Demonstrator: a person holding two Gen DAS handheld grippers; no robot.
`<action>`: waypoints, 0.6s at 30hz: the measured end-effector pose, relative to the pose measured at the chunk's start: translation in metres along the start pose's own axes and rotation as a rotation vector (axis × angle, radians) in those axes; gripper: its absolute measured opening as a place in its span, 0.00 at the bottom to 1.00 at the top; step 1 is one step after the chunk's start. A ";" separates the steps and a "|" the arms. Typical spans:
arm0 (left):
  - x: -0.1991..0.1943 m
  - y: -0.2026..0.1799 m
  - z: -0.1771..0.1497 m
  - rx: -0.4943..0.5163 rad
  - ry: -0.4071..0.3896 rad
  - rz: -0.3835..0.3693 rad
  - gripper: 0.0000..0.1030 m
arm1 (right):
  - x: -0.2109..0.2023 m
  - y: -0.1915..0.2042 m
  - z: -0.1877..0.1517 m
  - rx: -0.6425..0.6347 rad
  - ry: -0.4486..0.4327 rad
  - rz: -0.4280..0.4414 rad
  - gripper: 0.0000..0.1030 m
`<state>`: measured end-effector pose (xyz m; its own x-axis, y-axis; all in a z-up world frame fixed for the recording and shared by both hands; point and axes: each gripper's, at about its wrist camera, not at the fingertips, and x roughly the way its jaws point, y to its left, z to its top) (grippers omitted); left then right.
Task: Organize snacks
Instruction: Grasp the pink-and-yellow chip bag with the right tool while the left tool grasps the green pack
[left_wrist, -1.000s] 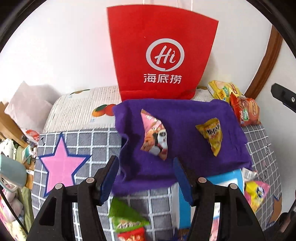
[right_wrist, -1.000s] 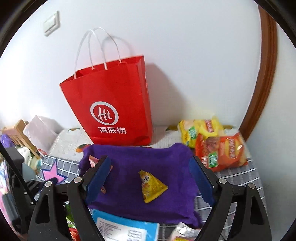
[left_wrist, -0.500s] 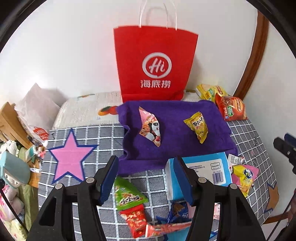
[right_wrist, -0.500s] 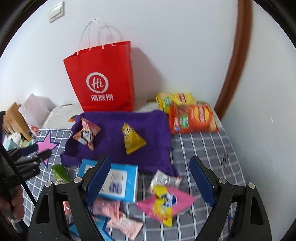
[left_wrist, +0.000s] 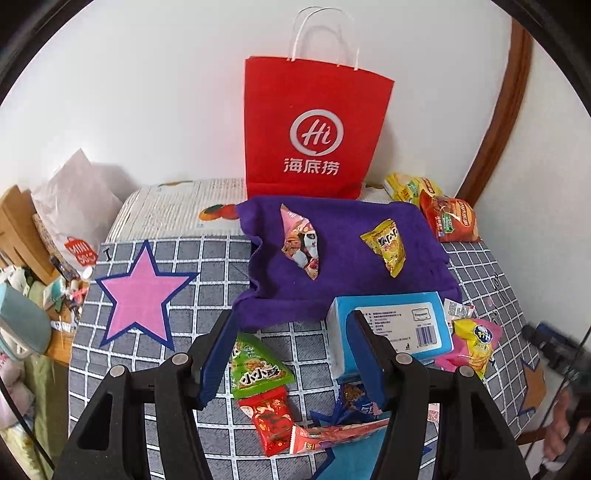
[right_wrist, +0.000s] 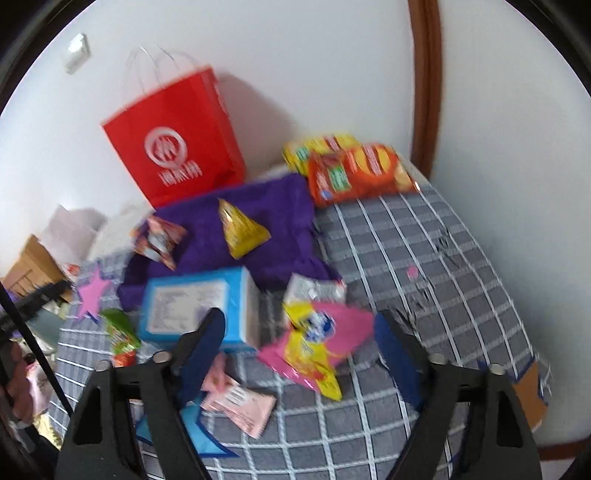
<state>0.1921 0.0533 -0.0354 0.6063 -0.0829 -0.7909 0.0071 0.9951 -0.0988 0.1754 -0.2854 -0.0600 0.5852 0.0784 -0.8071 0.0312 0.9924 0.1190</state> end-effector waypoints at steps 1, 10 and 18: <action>0.001 0.002 0.000 -0.006 0.000 -0.006 0.57 | 0.006 -0.001 -0.005 0.004 0.021 -0.012 0.68; 0.011 0.015 -0.009 -0.035 0.013 -0.009 0.57 | 0.044 -0.004 -0.031 -0.012 0.092 -0.049 0.68; 0.036 0.030 -0.020 -0.042 0.061 0.017 0.57 | 0.086 -0.016 -0.042 0.074 0.162 -0.020 0.68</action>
<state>0.1987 0.0792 -0.0790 0.5566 -0.0700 -0.8278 -0.0375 0.9933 -0.1092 0.1911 -0.2906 -0.1554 0.4456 0.0790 -0.8917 0.1047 0.9847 0.1395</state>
